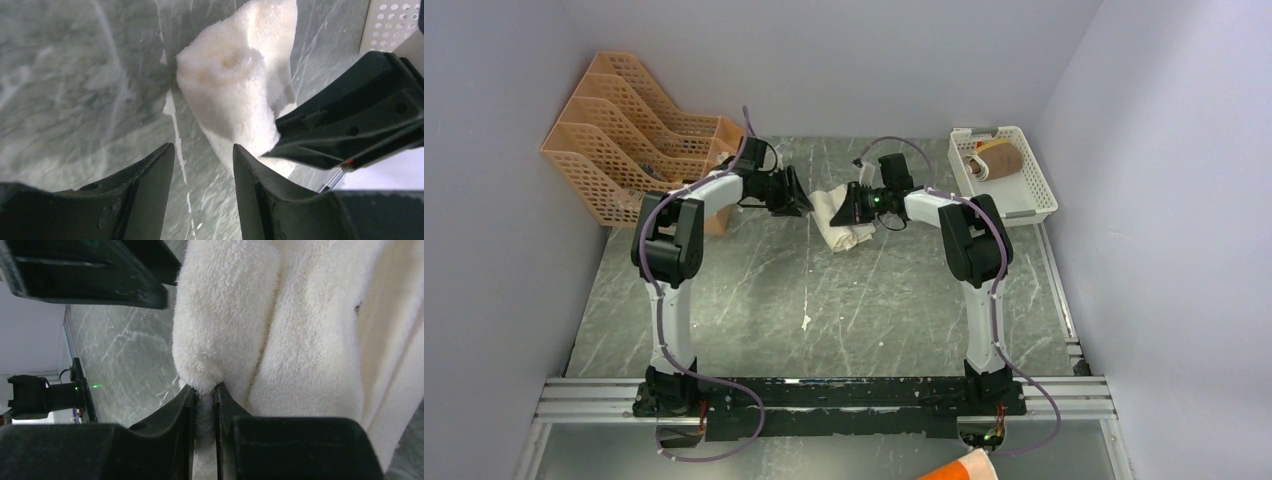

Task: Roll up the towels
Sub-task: Roll the towel at the center of the board.

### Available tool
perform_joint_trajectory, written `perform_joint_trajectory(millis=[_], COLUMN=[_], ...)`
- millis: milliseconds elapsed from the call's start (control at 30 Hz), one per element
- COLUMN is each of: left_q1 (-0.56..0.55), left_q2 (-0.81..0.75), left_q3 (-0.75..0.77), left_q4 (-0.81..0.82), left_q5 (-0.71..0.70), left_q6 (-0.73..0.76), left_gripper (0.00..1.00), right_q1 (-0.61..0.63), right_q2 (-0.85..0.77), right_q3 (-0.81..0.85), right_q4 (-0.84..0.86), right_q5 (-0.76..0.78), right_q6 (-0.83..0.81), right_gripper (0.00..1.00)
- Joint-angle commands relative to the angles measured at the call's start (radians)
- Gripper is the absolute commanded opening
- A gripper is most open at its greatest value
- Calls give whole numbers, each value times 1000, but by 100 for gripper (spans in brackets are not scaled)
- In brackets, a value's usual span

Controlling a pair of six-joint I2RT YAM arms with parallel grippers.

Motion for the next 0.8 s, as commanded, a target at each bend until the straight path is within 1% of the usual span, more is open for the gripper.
perform_joint_trajectory(millis=[0,67,133,200,367,400,433,467,633,767], left_q1=[-20,-29,-38,-47,-61,-62,-63,-62,-63,-63], left_q2=[58,83,108,122,140,141,142,142,147,157], left_q3=[72,92,107,104,115,117,120,123,130,136], left_q4=[94,108,112,128,106,99,93,86,70,57], left_q5=[32,36,33,27,-2,-7,-13,-17,-21,-18], left_q6=[-61,-73,-84,-93,-82,-76,-74,-70,-61,-57], left_gripper=[58,57,57,57,57,57,57,57,57,57], right_q1=[4,6,11,26,113,121,153,174,303,392], right_q2=[29,25,15,2,-55,-66,-75,-83,-89,-64], right_q3=[-1,5,17,47,132,144,158,170,232,256], right_q4=[-31,-63,-106,-175,-358,-389,-411,-425,-503,-512], right_q5=[-39,-10,38,122,401,445,498,549,848,1059], right_q6=[13,-9,-40,-90,-238,-252,-263,-277,-348,-378], right_gripper=[16,18,24,34,65,75,92,99,100,100])
